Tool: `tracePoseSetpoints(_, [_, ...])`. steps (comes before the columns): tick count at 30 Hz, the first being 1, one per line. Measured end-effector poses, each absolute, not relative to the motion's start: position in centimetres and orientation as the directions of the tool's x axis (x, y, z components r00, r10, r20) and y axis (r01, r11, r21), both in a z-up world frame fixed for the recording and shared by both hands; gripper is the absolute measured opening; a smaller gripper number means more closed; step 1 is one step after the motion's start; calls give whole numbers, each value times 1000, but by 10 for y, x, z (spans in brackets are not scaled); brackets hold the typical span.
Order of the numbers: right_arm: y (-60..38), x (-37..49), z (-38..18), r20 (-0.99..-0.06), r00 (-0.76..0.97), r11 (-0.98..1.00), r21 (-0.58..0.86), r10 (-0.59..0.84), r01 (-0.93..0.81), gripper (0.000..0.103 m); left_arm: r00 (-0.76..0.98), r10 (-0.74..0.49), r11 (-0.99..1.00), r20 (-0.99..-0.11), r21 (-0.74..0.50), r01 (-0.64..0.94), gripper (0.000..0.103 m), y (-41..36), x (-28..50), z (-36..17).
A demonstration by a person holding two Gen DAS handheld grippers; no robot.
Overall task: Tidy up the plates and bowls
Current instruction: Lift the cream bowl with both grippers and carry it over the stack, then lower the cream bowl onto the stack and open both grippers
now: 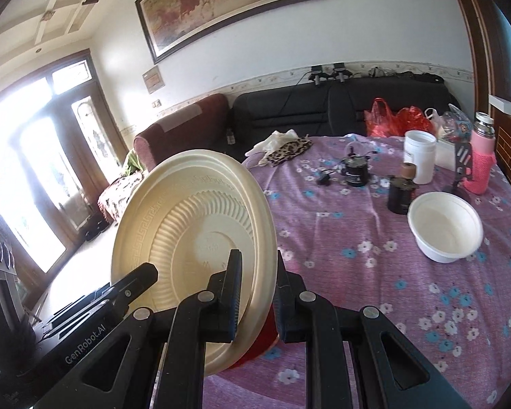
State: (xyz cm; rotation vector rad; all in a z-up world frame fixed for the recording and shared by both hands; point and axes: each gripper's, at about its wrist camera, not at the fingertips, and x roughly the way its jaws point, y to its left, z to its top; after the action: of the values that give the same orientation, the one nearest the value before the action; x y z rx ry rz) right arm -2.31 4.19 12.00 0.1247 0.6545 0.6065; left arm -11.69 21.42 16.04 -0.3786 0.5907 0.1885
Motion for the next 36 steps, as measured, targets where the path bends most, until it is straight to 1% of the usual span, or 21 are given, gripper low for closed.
tracePoseSetpoints(9, [90, -10, 107, -582, 576, 804, 268, 574, -531, 18, 792, 87, 869, -604, -343, -357, 18, 259, -120, 146])
tracePoseSetpoints(13, [105, -6, 96, -610, 551, 802, 266, 570, -535, 18, 780, 98, 861, -618, -341, -378, 18, 269, -120, 139])
tracePoseSetpoints(26, [116, 11, 71, -658, 520, 817, 277, 545, -506, 19, 766, 96, 838, -636, -364, -407, 18, 289, -116, 125])
tracePoseSetpoints(28, [118, 12, 69, -660, 521, 819, 274, 542, -504, 19, 769, 91, 834, -633, -373, -407, 20, 290, -117, 125])
tracePoseSetpoints(30, [118, 12, 68, -655, 520, 815, 281, 548, -507, 24, 773, 89, 830, -629, -382, -407, 21, 292, -118, 126])
tracePoseSetpoints(32, [119, 11, 69, -648, 519, 810, 289, 558, -510, 31, 778, 89, 825, -621, -392, -407, 22, 296, -120, 128])
tracePoseSetpoints(36, [120, 8, 74, -631, 534, 808, 281, 563, -519, 40, 791, 103, 805, -603, -417, -423, 34, 305, -129, 131])
